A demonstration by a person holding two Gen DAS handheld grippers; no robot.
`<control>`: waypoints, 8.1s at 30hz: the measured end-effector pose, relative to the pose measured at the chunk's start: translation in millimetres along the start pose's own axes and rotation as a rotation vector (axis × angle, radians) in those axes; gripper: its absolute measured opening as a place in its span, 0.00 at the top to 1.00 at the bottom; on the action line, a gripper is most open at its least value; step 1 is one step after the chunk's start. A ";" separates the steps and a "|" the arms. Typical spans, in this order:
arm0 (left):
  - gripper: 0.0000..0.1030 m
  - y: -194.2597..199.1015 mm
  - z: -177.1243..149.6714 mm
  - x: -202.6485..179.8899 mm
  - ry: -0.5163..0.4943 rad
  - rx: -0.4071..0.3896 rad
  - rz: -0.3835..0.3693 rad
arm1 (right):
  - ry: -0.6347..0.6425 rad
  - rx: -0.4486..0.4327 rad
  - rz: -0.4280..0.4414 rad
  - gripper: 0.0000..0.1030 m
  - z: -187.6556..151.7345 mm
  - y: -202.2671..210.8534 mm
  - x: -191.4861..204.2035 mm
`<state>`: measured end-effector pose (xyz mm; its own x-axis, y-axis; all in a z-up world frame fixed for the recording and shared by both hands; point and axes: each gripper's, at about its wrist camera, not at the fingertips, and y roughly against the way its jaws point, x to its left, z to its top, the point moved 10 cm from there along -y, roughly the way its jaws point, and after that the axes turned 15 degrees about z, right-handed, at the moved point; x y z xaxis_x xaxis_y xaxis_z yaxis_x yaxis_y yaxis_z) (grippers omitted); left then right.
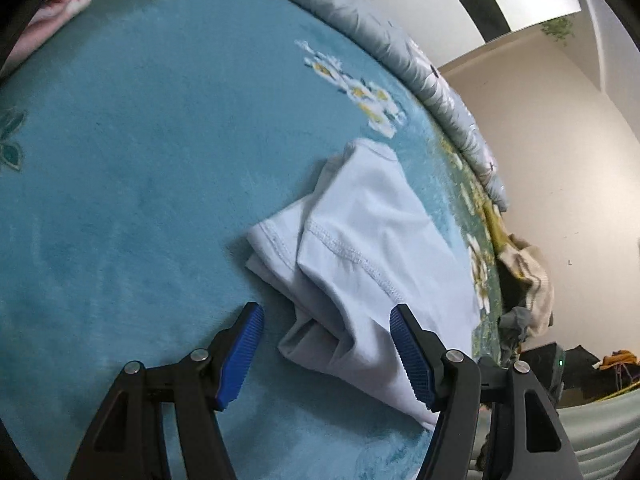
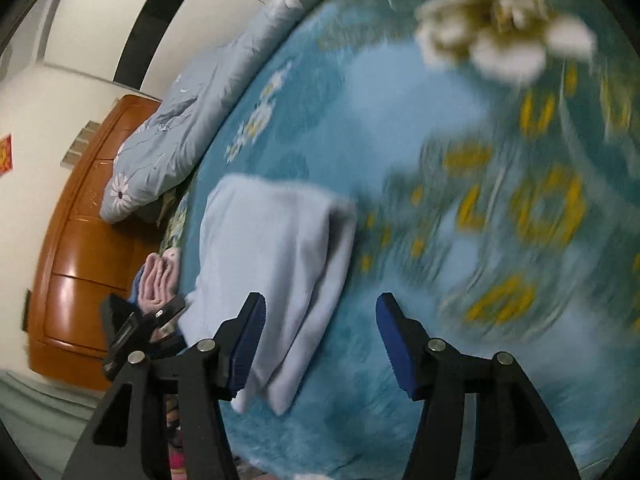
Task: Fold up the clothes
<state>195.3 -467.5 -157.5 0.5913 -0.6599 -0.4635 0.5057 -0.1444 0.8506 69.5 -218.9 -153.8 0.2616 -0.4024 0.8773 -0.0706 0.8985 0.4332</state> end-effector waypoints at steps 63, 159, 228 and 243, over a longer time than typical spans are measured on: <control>0.36 -49.4 -22.2 -95.8 -0.146 0.040 -0.138 | -0.067 -0.148 0.031 0.76 45.3 14.1 -30.6; 0.83 278.2 173.6 389.6 0.060 -0.612 0.370 | 0.576 0.317 0.303 0.87 -98.8 -436.2 347.8; 0.27 238.9 153.7 338.4 -0.165 -0.560 0.591 | 0.822 0.327 0.036 0.46 -180.1 -366.4 255.5; 0.17 239.7 147.8 341.8 -0.150 -0.618 0.671 | 0.800 0.313 0.063 0.32 -192.0 -318.0 214.8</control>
<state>425.7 -836.6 -75.4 0.8160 -0.5577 0.1518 0.3577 0.6935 0.6254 333.0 -557.5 -142.7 0.8396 -0.0036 0.5432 -0.3389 0.7780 0.5291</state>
